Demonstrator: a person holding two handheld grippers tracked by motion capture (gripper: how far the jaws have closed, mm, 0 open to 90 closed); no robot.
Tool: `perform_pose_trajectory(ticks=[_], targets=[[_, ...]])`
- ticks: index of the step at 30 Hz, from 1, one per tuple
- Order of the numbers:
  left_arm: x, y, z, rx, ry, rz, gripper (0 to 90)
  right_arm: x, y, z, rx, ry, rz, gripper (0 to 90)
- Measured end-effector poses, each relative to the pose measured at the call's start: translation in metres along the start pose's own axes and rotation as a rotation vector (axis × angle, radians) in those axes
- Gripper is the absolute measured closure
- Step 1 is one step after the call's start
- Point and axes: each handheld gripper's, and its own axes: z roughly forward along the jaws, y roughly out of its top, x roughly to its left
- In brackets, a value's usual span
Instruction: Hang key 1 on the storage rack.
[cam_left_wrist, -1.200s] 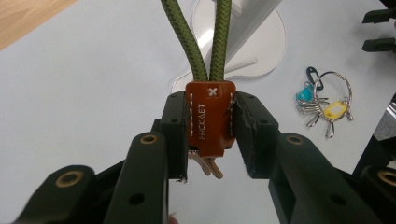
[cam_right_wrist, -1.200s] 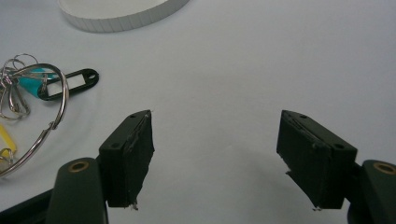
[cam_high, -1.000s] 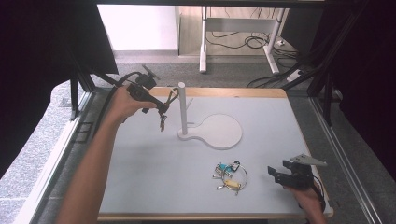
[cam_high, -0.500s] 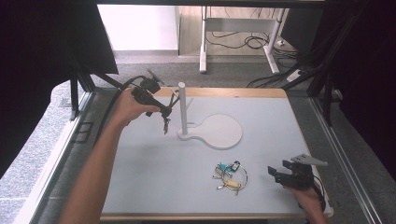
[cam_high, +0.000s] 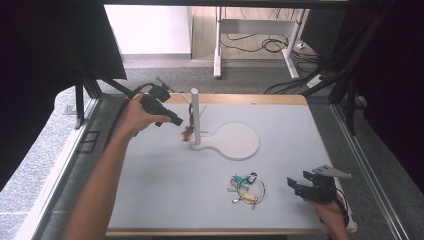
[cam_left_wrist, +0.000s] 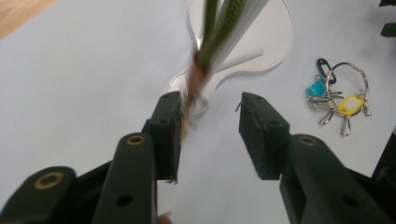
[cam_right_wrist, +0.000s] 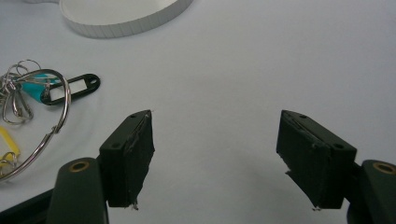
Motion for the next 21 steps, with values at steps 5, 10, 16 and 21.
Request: perform_pose_trajectory(ticks=[5,10,16,21], targets=[[-0.003,-0.008,-0.007,-0.033,0.045,0.000,48.5,0.000,0.000,-0.001,-0.007,-0.002,-0.006,27.8],[-0.014,-0.026,-0.010,-0.077,0.058,0.036,43.3,0.000,0.001,-0.002,-0.014,-0.004,-0.004,27.8],[-0.029,-0.052,-0.008,-0.113,0.054,0.075,39.1,0.001,0.001,-0.002,-0.009,-0.002,-0.001,27.8],[-0.042,-0.069,-0.004,-0.128,0.048,0.094,38.8,0.002,0.001,0.000,-0.003,-0.002,-0.005,27.8]])
